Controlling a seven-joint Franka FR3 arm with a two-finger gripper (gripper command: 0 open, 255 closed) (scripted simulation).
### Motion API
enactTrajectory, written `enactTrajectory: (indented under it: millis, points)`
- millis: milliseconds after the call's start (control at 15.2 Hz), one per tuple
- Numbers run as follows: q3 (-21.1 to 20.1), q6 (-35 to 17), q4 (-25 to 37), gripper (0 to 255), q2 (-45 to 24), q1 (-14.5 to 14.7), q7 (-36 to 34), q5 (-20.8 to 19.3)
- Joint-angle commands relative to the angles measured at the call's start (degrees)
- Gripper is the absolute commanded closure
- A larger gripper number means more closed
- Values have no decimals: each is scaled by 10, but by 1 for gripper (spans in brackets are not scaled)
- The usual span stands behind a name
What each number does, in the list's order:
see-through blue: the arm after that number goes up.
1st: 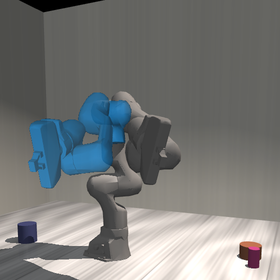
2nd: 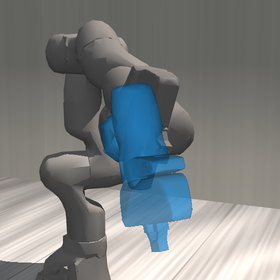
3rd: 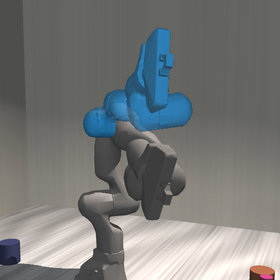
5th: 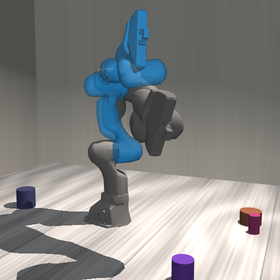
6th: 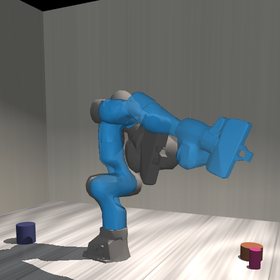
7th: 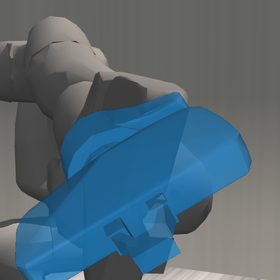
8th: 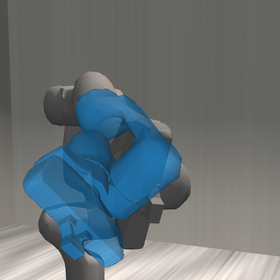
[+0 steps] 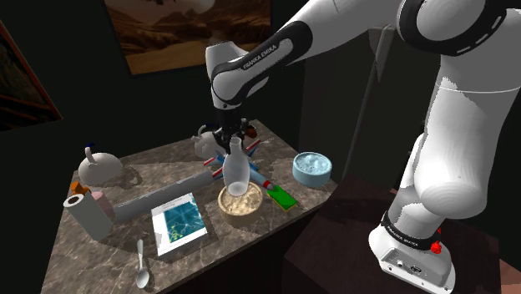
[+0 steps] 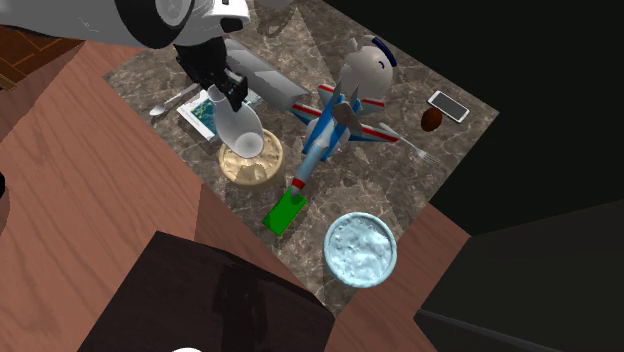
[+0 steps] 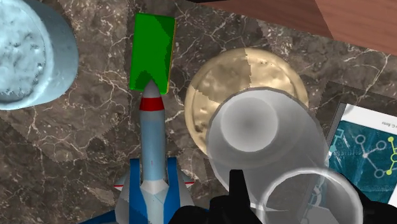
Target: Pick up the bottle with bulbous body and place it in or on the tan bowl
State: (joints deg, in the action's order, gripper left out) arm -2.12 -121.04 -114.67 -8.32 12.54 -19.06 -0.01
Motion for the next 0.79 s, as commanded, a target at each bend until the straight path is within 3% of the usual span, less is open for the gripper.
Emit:
enactTrajectory:
  millis: [0,660,726]
  points:
    - [0,-15,-9,255,-6,0,0,0]
    - [0,-32,-17,255,-15,0,0,-1]
    - [0,-32,-17,0,-15,0,0,-1]
